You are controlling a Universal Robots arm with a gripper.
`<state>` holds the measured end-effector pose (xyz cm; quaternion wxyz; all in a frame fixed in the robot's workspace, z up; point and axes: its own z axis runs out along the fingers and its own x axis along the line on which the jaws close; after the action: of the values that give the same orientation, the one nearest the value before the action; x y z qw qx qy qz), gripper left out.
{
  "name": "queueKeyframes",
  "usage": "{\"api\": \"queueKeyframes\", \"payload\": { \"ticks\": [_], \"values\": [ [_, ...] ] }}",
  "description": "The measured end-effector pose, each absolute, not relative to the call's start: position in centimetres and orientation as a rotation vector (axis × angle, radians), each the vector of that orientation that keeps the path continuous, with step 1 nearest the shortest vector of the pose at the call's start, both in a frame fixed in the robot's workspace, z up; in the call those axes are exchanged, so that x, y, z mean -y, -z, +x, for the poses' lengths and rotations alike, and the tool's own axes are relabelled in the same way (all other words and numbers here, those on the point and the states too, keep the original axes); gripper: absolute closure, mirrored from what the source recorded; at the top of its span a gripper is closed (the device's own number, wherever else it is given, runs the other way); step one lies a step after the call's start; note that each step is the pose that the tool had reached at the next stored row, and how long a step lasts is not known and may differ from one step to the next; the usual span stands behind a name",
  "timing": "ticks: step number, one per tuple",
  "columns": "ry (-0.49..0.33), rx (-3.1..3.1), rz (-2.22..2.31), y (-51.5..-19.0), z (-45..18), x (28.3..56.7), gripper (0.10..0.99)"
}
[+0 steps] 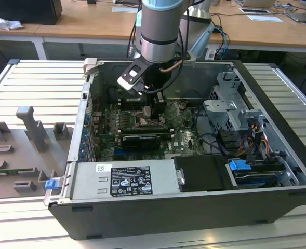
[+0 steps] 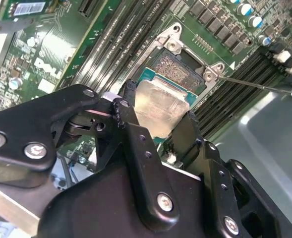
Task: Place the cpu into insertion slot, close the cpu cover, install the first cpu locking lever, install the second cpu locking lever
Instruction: 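Place the cpu into insertion slot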
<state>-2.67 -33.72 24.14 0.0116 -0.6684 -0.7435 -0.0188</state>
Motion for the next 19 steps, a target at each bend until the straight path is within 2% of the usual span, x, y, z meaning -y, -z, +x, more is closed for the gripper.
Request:
{"api": "queueKeyframes", "payload": {
  "ticks": [19],
  "values": [
    [0.066,2.255,-2.149,-23.0,-2.7,33.5,0.549]
  ]
}}
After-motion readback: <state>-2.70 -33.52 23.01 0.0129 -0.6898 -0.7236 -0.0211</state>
